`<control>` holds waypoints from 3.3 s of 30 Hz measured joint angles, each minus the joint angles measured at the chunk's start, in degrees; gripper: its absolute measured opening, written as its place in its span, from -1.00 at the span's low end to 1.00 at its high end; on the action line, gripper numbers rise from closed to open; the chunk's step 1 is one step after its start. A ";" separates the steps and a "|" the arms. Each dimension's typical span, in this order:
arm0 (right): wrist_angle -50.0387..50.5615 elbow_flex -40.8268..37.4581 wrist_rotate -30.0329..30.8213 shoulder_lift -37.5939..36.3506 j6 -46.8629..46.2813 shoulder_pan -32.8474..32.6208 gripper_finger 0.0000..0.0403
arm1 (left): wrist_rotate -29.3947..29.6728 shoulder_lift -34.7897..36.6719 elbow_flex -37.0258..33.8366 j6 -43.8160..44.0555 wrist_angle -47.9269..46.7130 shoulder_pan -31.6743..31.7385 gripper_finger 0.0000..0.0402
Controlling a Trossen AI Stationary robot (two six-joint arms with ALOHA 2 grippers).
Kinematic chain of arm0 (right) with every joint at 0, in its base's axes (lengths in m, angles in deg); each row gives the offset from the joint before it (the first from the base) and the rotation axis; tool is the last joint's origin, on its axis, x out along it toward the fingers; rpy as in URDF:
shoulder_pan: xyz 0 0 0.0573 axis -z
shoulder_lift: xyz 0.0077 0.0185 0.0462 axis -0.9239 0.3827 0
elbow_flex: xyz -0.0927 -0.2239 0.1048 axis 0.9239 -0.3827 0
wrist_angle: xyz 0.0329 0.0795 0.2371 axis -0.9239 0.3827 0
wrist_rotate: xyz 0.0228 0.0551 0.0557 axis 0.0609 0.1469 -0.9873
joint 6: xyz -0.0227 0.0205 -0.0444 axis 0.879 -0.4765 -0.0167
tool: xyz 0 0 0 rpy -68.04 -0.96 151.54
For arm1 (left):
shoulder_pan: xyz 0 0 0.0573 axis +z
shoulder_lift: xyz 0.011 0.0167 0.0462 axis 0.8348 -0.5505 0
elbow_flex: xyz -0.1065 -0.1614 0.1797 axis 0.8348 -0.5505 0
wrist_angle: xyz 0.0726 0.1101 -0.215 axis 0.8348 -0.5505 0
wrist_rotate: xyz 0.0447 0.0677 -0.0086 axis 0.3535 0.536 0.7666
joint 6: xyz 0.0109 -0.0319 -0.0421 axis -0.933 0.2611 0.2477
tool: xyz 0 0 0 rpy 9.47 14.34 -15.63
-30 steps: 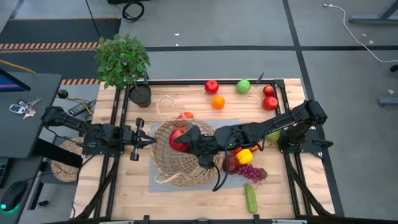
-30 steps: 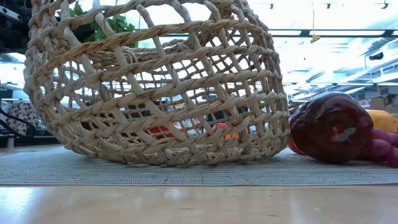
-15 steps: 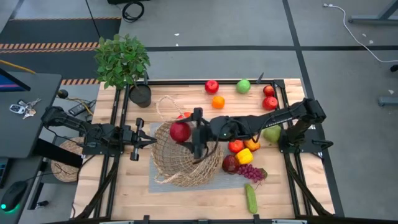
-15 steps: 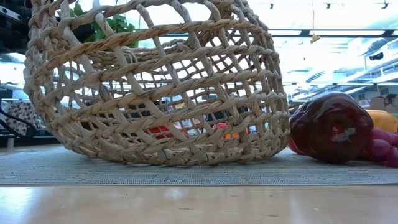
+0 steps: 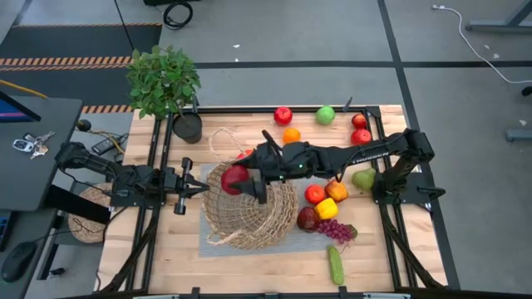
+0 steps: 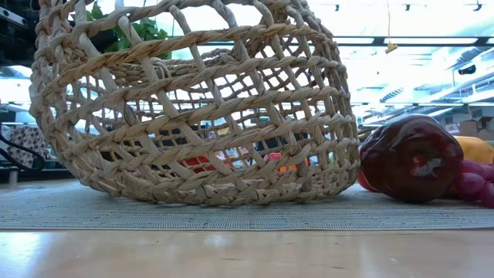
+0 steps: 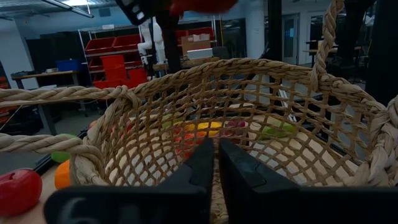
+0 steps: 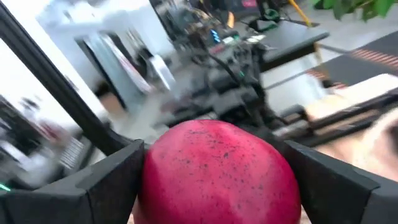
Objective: Build produce basket
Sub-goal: Put the red pomegranate into the brown woven basket, then put the green cucumber into the brown woven basket
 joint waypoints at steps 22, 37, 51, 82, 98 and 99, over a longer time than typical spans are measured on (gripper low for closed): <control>14.86 10.09 2.77 6.51 9.59 -3.02 0.86 | 0.00 0.02 0.02 0.00 0.01 -0.02 -0.83; 50.86 41.50 2.81 24.34 26.18 -1.07 0.86 | 0.02 -0.01 0.01 -0.02 -0.07 -0.02 -0.82; 52.18 37.83 0.34 27.33 56.75 -1.88 0.86 | 0.02 0.04 0.01 -0.01 0.01 -0.02 -0.82; 51.56 27.02 -1.23 27.28 47.76 -2.34 0.98 | -0.01 -0.01 0.01 0.00 -0.01 0.00 -0.84; 51.35 38.83 19.00 25.18 49.33 -2.34 0.97 | -0.01 -0.01 0.00 0.00 -0.04 0.00 -0.84; 51.53 39.76 20.81 25.18 49.67 -2.34 0.97 | -0.01 -0.01 0.00 0.00 -0.05 0.00 -0.83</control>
